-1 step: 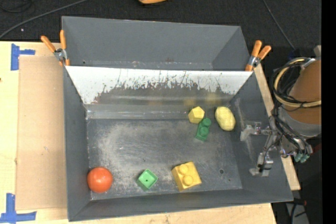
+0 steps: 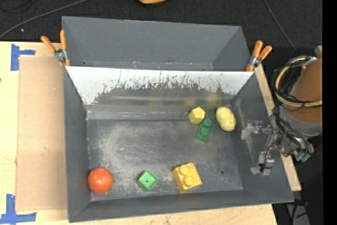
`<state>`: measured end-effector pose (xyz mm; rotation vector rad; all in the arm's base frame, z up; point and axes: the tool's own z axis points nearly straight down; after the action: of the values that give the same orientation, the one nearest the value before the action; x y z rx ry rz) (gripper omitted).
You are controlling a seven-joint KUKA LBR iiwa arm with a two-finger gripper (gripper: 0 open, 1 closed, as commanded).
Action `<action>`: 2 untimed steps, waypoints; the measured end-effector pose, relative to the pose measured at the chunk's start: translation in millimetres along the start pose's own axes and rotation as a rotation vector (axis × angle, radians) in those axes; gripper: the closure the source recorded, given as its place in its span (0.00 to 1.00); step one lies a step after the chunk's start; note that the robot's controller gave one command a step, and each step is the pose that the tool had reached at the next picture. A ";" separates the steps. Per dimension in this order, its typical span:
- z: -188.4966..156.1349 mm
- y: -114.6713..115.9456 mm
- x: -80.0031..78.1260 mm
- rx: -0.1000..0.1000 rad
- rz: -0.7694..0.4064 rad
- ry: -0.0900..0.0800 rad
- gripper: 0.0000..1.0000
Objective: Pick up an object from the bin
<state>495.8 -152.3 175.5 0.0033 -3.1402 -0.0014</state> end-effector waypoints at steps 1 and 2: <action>90.4 51.0 21.1 -0.001 -0.126 0.002 0.00; 34.0 86.5 -34.8 0.001 0.193 -0.007 0.00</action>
Offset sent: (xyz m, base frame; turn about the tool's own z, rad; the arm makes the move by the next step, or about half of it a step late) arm 0.0504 0.0983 -0.0155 0.2232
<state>530.3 -65.7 141.5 -0.3000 -3.1323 0.0011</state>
